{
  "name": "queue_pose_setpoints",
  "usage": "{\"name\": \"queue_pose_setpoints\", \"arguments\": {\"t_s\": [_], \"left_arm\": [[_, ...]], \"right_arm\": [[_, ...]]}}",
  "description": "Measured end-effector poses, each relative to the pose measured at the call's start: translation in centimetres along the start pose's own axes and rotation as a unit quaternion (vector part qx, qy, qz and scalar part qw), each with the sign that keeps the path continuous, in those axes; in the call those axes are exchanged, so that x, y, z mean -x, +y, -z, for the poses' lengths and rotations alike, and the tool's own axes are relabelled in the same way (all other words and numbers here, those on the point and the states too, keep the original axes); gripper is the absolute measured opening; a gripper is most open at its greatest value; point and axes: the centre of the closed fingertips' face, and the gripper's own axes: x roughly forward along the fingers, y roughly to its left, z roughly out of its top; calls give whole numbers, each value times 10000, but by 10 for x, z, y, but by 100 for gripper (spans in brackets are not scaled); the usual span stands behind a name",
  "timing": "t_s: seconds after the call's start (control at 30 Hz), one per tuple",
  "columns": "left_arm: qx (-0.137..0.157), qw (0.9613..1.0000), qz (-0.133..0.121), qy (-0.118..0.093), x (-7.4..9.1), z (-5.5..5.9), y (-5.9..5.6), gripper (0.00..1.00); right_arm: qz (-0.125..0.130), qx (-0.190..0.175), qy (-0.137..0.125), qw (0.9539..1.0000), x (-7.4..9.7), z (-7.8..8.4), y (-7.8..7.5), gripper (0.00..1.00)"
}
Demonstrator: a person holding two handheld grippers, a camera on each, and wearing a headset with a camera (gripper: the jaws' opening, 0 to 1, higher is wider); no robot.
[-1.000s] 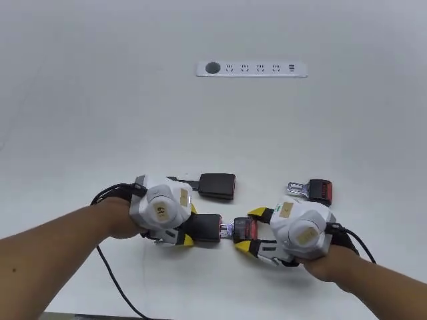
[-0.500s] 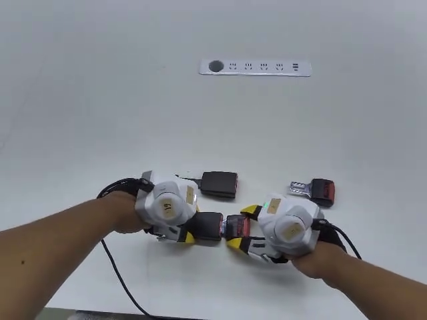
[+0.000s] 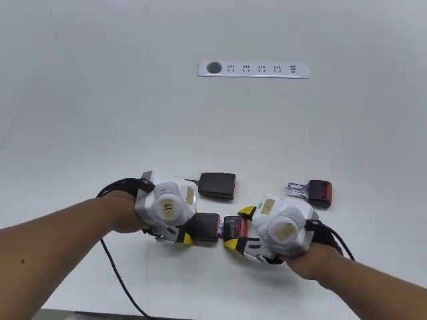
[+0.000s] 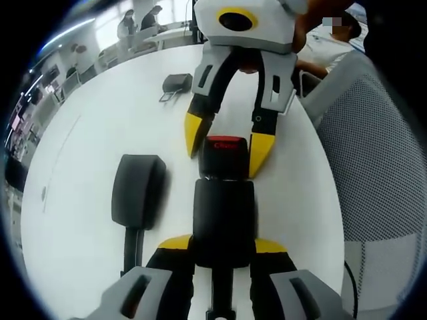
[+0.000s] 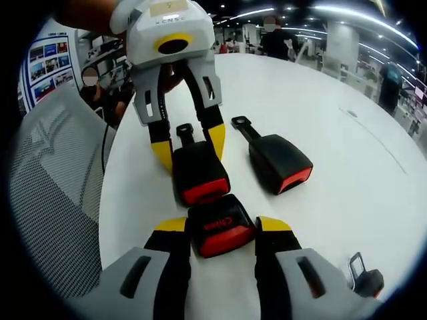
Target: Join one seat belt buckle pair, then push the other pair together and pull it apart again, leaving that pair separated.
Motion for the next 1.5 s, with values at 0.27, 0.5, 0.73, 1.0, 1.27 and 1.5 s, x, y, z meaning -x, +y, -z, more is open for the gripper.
{"name": "queue_pose_setpoints", "arguments": {"t_s": [0.27, 0.5, 0.73, 1.0, 1.27, 1.5], "left_arm": [[-69, 10000, -2, -54, -1, 0, -1, 32], [36, 9996, -28, -275, -1, 0, -1, 32], [34, 9989, 9, -473, -1, -1, -3, 31], [59, 9978, 15, -655, 0, 0, -3, 31], [90, 9955, 0, -940, 0, 0, -9, 31], [85, 9952, 32, -977, 1, -2, -9, 30]], "right_arm": [[-162, 280, 173, 9993, 3, 2, 2, 35], [-307, 357, 161, 9988, 5, 2, 2, 35], [-434, 529, -45, 9976, 11, 6, 7, 33], [-494, 615, -73, 9969, 8, 4, 6, 32], [-540, 620, -200, 9964, 11, 7, 11, 32], [-577, 588, -278, 9962, 16, 3, 14, 32]]}}
